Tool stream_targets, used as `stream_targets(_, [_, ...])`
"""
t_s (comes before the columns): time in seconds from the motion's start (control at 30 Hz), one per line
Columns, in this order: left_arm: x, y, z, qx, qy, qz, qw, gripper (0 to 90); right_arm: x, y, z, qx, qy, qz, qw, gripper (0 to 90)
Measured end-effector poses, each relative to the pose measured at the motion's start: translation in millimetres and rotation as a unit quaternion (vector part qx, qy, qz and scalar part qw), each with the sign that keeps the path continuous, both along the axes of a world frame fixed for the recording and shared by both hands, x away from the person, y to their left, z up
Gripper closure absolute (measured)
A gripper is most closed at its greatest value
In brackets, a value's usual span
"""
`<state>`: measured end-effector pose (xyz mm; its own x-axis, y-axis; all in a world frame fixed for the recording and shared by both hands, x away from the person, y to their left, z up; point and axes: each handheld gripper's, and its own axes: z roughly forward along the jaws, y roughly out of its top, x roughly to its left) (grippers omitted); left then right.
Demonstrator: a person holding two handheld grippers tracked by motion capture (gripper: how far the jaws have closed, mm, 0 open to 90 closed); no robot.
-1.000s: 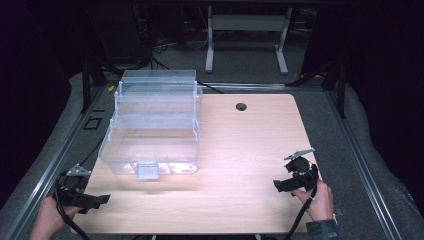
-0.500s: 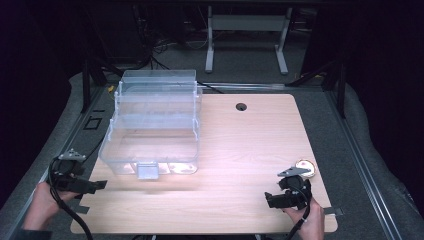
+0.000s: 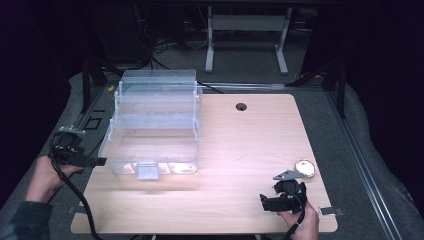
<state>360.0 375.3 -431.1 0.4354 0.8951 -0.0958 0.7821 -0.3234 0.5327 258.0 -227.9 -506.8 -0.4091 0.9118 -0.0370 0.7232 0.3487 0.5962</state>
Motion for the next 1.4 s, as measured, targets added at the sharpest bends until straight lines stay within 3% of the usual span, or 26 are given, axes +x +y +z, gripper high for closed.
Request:
stream_targets(0.13, [23.1, 3.9, 5.8, -0.015, 0.012, 0.014, 0.9997, 13.0, -0.6, 3.6, 0.0, 0.004, -0.001, 0.004, 1.0, 9.6])
stream_targets(0.33, [49.5, -2.7, 7.1, -0.003, 0.032, 0.024, 0.9992, 29.1, -0.4, 5.2, -0.5, 0.003, 0.002, 0.005, 1.0, 11.0])
stream_targets(0.57, [73.9, -10.0, -10.3, 0.015, 0.07, 0.052, 0.9961, 46.3, -1.7, 3.2, 1.9, 0.003, 0.0, 0.004, 1.0, 12.2])
stream_targets(0.73, [86.3, -7.7, -22.5, 0.01, 0.09, 0.069, 0.9936, 59.0, -1.2, 1.0, 1.9, 0.01, 0.004, 0.006, 0.9999, 13.2])
stream_targets(0.93, [94.9, -3.5, -35.3, 0.014, 0.108, 0.087, 0.9903, 70.1, -1.6, -0.6, 2.3, 0.012, 0.004, 0.002, 0.9999, 13.6])
stream_targets(1.03, [95.2, -4.7, -36.7, 0.009, 0.103, 0.083, 0.9911, 78.3, -1.7, -2.0, 2.6, 0.009, 0.006, -0.001, 0.9999, 13.7])
stream_targets(1.1, [95.0, -6.6, -36.2, 0.018, 0.103, 0.083, 0.9911, 79.0, -1.3, -2.6, 1.7, 0.004, 0.009, -0.003, 0.9999, 13.8])
stream_targets(1.4, [91.7, -8.1, -37.3, 0.02, 0.092, 0.064, 0.9935, 79.0, -1.0, -3.3, 1.1, 0.007, 0.011, -0.005, 0.9999, 13.9])
